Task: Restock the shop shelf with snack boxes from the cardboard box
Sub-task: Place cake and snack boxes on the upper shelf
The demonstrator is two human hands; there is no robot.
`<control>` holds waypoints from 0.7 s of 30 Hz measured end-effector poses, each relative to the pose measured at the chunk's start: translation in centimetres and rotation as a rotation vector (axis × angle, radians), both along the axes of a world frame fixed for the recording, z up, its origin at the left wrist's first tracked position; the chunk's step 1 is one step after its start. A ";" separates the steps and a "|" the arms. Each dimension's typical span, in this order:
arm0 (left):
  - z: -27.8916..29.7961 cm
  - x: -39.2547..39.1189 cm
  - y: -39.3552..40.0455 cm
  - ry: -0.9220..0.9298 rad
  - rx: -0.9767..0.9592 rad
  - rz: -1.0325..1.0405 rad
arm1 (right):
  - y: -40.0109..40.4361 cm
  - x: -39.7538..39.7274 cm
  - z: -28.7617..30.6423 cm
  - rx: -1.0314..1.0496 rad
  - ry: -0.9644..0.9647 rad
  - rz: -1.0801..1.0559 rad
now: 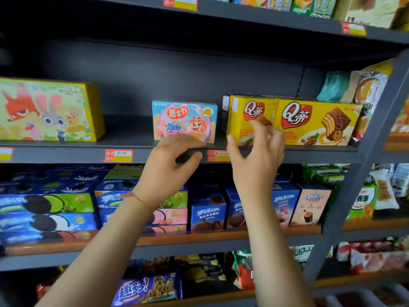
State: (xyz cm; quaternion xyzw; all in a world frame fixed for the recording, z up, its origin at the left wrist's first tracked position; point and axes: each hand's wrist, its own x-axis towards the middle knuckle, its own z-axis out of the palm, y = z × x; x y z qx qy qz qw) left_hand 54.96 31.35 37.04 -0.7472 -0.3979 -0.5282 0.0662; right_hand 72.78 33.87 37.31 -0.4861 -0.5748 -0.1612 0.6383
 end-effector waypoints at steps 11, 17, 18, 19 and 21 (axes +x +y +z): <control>-19.7 -22.3 -12.3 -0.698 -0.672 0.284 | -7.7 -24.3 -15.5 -0.758 -0.110 1.137; -38.5 -38.4 -26.4 -0.853 -1.052 0.772 | -14.8 -42.2 -34.1 -1.421 -0.319 1.200; -41.2 -40.7 -28.8 -0.853 -1.099 0.819 | -16.3 -44.8 -36.6 -1.500 -0.345 1.200; -43.4 -42.8 -30.9 -0.857 -1.147 0.854 | -17.7 -47.3 -39.0 -1.566 -0.381 1.197; -47.3 -47.1 -34.8 -0.788 -1.233 0.906 | -20.3 -52.1 -42.8 -1.669 -0.427 1.166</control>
